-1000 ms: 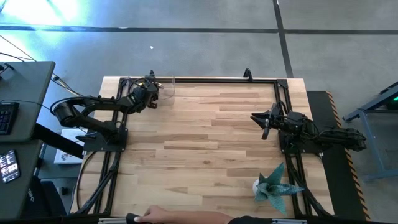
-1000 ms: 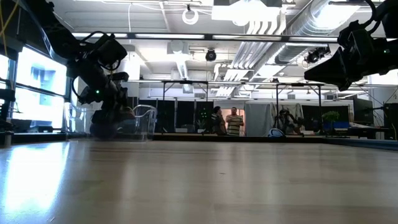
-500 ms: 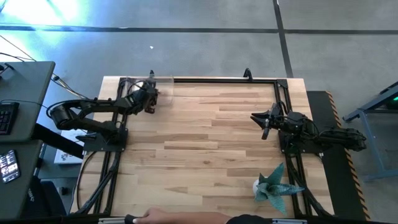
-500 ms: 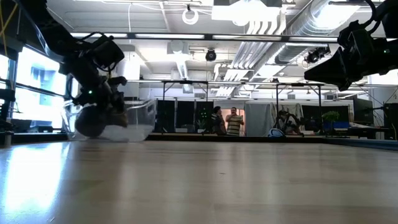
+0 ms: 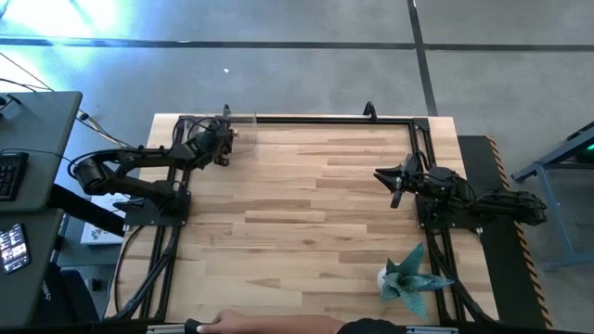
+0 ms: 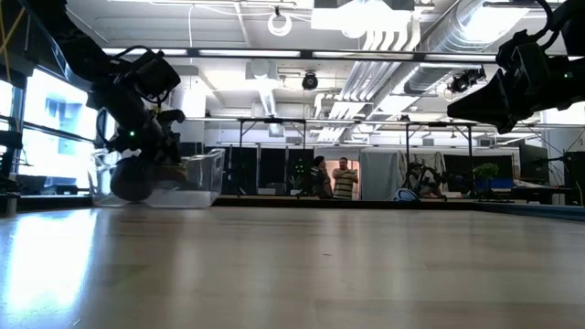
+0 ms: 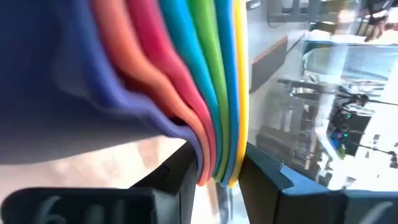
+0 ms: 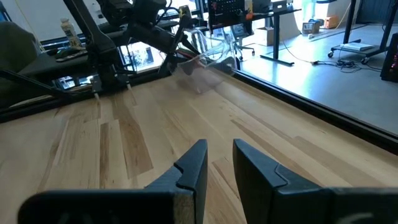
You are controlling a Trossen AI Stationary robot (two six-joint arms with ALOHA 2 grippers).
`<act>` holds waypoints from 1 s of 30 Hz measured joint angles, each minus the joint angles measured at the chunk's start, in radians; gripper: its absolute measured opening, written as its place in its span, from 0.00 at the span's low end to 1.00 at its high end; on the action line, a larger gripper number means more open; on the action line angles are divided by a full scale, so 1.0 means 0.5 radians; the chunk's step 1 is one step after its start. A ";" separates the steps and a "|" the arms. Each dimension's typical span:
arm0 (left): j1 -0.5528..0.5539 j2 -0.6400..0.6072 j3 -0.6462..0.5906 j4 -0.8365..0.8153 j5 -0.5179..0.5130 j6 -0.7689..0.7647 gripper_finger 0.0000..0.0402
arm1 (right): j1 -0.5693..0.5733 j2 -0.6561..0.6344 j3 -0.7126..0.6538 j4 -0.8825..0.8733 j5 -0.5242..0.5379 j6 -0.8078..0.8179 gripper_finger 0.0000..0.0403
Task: Nest measuring cups in basket
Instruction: Put the stacked, colored measuring cups into the transparent bin
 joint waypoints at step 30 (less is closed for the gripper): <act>-0.002 -0.003 0.001 0.326 -0.137 0.400 0.22 | 0.000 0.000 0.000 0.000 0.000 0.004 0.17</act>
